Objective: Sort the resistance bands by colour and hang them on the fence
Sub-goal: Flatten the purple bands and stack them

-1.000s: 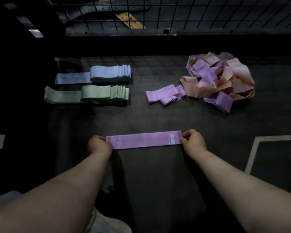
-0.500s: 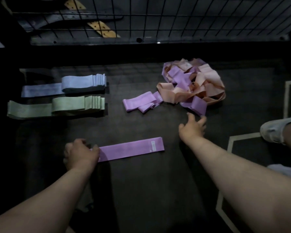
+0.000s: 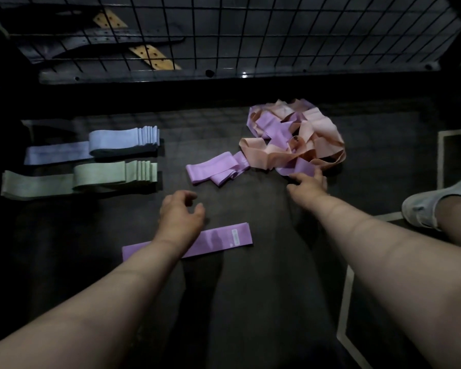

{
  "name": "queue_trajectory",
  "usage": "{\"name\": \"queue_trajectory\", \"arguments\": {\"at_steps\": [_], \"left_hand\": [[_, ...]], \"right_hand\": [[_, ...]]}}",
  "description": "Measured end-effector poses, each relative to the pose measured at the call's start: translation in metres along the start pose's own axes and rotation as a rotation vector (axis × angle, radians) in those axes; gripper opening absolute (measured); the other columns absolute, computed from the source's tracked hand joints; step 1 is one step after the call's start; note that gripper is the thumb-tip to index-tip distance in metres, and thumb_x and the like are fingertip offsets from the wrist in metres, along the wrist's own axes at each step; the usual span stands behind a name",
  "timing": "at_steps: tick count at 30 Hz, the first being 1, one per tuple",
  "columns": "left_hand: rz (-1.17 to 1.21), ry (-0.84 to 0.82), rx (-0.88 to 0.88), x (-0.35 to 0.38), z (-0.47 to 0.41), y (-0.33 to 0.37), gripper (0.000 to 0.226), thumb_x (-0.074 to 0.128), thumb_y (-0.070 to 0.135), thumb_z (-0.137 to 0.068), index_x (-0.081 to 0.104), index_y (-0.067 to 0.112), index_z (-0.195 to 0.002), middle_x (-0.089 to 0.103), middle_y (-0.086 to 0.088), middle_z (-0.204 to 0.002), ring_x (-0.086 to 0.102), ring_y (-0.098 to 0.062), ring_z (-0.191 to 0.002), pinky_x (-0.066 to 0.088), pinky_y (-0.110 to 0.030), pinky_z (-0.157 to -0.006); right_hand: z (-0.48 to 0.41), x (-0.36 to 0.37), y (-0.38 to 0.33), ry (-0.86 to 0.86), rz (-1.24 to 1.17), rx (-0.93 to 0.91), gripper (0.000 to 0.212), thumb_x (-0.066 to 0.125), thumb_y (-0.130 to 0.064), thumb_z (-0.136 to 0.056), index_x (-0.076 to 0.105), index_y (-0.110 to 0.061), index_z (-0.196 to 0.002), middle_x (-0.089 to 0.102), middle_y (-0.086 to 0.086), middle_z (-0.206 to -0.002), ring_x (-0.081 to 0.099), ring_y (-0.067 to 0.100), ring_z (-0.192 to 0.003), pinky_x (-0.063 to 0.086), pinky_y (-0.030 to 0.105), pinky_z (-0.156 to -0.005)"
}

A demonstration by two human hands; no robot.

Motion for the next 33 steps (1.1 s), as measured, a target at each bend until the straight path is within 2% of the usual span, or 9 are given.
{"name": "queue_trajectory", "arguments": {"at_steps": [3, 6, 10, 15, 20, 23, 25, 30, 33], "left_hand": [[0.035, -0.069, 0.008, 0.004, 0.002, 0.006, 0.025, 0.065, 0.021, -0.089, 0.066, 0.016, -0.113, 0.060, -0.010, -0.113, 0.062, -0.024, -0.094, 0.051, -0.041, -0.096], [0.048, -0.114, 0.001, 0.005, 0.004, 0.015, 0.026, 0.063, 0.020, -0.090, 0.065, 0.015, -0.115, 0.062, -0.010, -0.114, 0.062, -0.022, -0.096, 0.052, -0.040, -0.096], [0.064, -0.135, 0.052, 0.004, 0.008, 0.038, 0.027, 0.062, 0.018, -0.089, 0.067, 0.015, -0.116, 0.064, -0.008, -0.114, 0.064, -0.021, -0.097, 0.053, -0.039, -0.094], [0.165, -0.190, 0.132, -0.007, 0.025, 0.078, 0.030, 0.057, 0.009, -0.092, 0.063, 0.009, -0.122, 0.065, -0.002, -0.107, 0.061, -0.012, -0.095, 0.047, -0.022, -0.087], [0.298, -0.249, 0.164, -0.024, 0.044, 0.113, 0.028, 0.057, 0.012, -0.096, 0.059, 0.014, -0.124, 0.060, 0.005, -0.101, 0.057, -0.001, -0.084, 0.048, -0.015, -0.073], [0.361, -0.275, 0.191, -0.034, 0.054, 0.132, 0.028, 0.058, 0.013, -0.095, 0.061, 0.015, -0.122, 0.064, -0.002, -0.111, 0.062, -0.012, -0.096, 0.053, -0.024, -0.080], [0.415, -0.281, 0.213, -0.042, 0.063, 0.148, 0.026, 0.056, 0.006, -0.094, 0.061, 0.015, -0.118, 0.064, -0.002, -0.110, 0.061, -0.012, -0.092, 0.051, -0.021, -0.072], [0.552, -0.333, 0.369, -0.078, 0.088, 0.199, 0.069, 0.056, -0.017, -0.083, 0.043, 0.016, -0.142, 0.052, 0.014, -0.115, 0.052, 0.006, -0.096, 0.046, -0.003, -0.065], [0.625, -0.419, 0.427, -0.115, 0.105, 0.219, 0.074, 0.057, -0.020, -0.081, 0.044, 0.016, -0.143, 0.054, 0.002, -0.135, 0.053, -0.011, -0.120, 0.051, -0.014, -0.084]], "right_hand": [[-0.003, 0.000, -0.002, 0.068, -0.189, 0.014, 0.049, 0.061, -0.019, -0.092, 0.052, -0.016, -0.141, 0.047, 0.012, -0.147, 0.046, 0.033, -0.132, 0.033, 0.036, -0.114], [0.008, -0.007, -0.004, 0.305, -0.445, -0.007, 0.031, 0.066, -0.013, -0.090, 0.064, -0.007, -0.120, 0.063, 0.010, -0.124, 0.060, 0.027, -0.113, 0.044, 0.028, -0.098], [0.034, -0.037, -0.024, 0.458, -0.827, -0.080, 0.020, 0.070, -0.009, -0.083, 0.057, -0.015, -0.096, 0.059, -0.002, -0.093, 0.059, 0.013, -0.081, 0.048, 0.014, -0.067], [0.064, -0.095, -0.060, 0.452, -0.993, -0.114, 0.034, 0.056, -0.001, -0.080, 0.055, -0.012, -0.113, 0.056, -0.005, -0.091, 0.056, 0.009, -0.077, 0.047, 0.018, -0.060], [0.108, -0.151, -0.091, 0.419, -0.955, -0.236, 0.028, 0.051, -0.001, -0.084, 0.061, -0.014, -0.106, 0.055, -0.006, -0.082, 0.049, 0.005, -0.071, 0.042, 0.020, -0.056], [0.136, -0.176, -0.104, 0.323, -1.028, -0.316, 0.026, 0.050, 0.004, -0.077, 0.062, -0.015, -0.091, 0.056, 0.002, -0.079, 0.053, 0.014, -0.070, 0.043, 0.024, -0.058], [0.155, -0.191, -0.111, 0.196, -1.045, -0.399, 0.027, 0.050, 0.005, -0.069, 0.063, -0.014, -0.084, 0.057, 0.006, -0.076, 0.056, 0.018, -0.068, 0.046, 0.026, -0.056], [0.215, -0.224, -0.126, -0.120, -0.946, -0.643, 0.035, 0.045, 0.016, -0.078, 0.061, -0.006, -0.101, 0.055, 0.012, -0.089, 0.056, 0.022, -0.080, 0.048, 0.034, -0.069], [0.255, -0.238, -0.134, -0.270, -0.932, -0.742, 0.046, 0.036, 0.022, -0.077, 0.060, -0.003, -0.106, 0.058, 0.010, -0.089, 0.057, 0.020, -0.080, 0.049, 0.029, -0.068]]}}
Point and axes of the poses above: each hand's wrist, its own z-axis away from the middle knuckle, its own x-axis out of the palm, y = z × x, the point moved 1 cm from there along -z, towards the middle knuckle
